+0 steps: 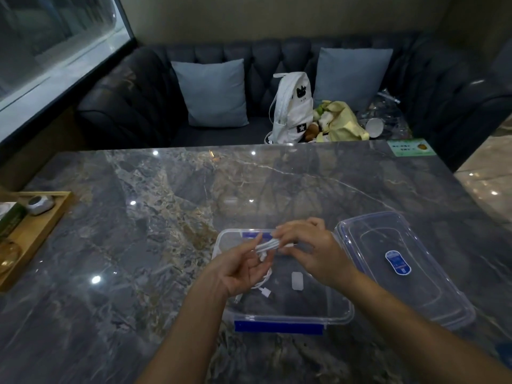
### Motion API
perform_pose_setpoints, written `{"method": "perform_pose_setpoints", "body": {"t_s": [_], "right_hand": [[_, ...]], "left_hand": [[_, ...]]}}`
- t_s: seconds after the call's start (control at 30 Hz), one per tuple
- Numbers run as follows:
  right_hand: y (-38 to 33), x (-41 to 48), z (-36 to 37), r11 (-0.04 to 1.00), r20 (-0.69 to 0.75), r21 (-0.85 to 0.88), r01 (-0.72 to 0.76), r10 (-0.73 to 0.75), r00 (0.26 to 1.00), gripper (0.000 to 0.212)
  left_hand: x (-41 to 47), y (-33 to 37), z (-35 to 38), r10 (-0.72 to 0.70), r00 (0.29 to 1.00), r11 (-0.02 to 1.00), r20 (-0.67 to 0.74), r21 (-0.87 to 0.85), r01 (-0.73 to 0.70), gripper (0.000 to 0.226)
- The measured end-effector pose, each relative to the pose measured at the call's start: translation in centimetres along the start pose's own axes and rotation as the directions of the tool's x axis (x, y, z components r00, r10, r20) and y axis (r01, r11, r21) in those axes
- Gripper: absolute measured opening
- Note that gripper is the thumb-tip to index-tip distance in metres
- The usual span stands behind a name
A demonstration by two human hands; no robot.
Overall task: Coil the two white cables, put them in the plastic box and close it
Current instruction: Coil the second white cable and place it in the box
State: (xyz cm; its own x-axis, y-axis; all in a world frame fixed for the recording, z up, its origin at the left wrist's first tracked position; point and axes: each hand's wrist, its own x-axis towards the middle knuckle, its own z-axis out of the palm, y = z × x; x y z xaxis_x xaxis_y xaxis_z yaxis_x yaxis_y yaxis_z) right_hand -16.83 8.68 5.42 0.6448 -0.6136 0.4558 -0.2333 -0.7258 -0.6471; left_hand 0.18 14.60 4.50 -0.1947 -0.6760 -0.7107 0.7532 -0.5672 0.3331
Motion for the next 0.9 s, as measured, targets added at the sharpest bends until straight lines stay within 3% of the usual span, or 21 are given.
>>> {"method": "perform_pose_setpoints", "body": {"t_s": [0.1,0.17,0.2,0.23,0.3,0.33,0.37,0.4,0.47,0.6,0.8,0.9], "right_hand": [[0.4,-0.5,0.1,0.995,-0.003,-0.096,0.013,-0.014,1.000,0.029],[0.7,-0.8,0.3,0.990,0.011,-0.069,-0.126,0.127,0.992,0.043],[0.7,-1.0,0.4,0.962,0.024,0.037,-0.270,0.269,0.963,0.046],[0.5,-1.0,0.4,0.875,0.056,0.195,-0.442,0.440,0.896,0.043],[0.2,-1.0,0.4,0.497,0.196,0.559,-0.663,0.698,0.689,0.025],[0.4,-1.1,0.4,0.299,0.279,0.657,-0.692,0.756,0.592,0.016],[0.5,-1.2,0.5,0.186,0.342,0.681,-0.708,0.775,0.532,0.014],[0.7,-1.4,0.6,0.146,0.378,0.666,-0.732,0.779,0.500,0.020],[1.0,-1.7,1.0,0.178,0.364,0.613,-0.770,0.802,0.474,0.023],[2.2,-2.2,1.9,0.287,0.213,0.490,-0.823,0.876,0.432,0.002],[4.3,-2.6,3.4,0.327,0.114,0.274,-0.904,0.923,0.369,0.013],[5.0,-2.5,4.3,0.310,0.109,0.172,-0.935,0.937,0.331,0.012]], "left_hand": [[0.3,0.0,-0.6,0.025,1.000,0.999,-0.005,0.046,-0.025,0.019],[0.4,0.1,-0.9,0.064,0.998,0.997,0.002,0.050,-0.064,0.017],[0.5,0.1,-1.0,0.087,0.996,0.995,0.002,0.049,-0.087,0.017],[0.6,0.2,-1.2,0.110,0.994,0.992,-0.005,0.060,-0.110,0.017],[0.9,0.1,-1.2,0.166,0.985,0.975,-0.038,0.157,-0.158,0.017],[1.1,-0.1,-1.1,0.197,0.979,0.958,-0.056,0.225,-0.180,0.017],[1.3,-0.3,-1.0,0.228,0.971,0.938,-0.071,0.282,-0.199,0.018],[1.6,-0.5,-0.8,0.255,0.963,0.921,-0.083,0.323,-0.216,0.019],[2.1,-1.1,-0.5,0.299,0.948,0.896,-0.108,0.373,-0.240,0.023],[3.4,-2.4,0.3,0.356,0.921,0.850,-0.158,0.464,-0.249,0.021],[5.1,-3.5,0.8,0.350,0.908,0.768,-0.230,0.626,-0.138,0.021],[5.7,-4.0,0.8,0.384,0.892,0.678,-0.238,0.729,-0.097,0.020]]}}
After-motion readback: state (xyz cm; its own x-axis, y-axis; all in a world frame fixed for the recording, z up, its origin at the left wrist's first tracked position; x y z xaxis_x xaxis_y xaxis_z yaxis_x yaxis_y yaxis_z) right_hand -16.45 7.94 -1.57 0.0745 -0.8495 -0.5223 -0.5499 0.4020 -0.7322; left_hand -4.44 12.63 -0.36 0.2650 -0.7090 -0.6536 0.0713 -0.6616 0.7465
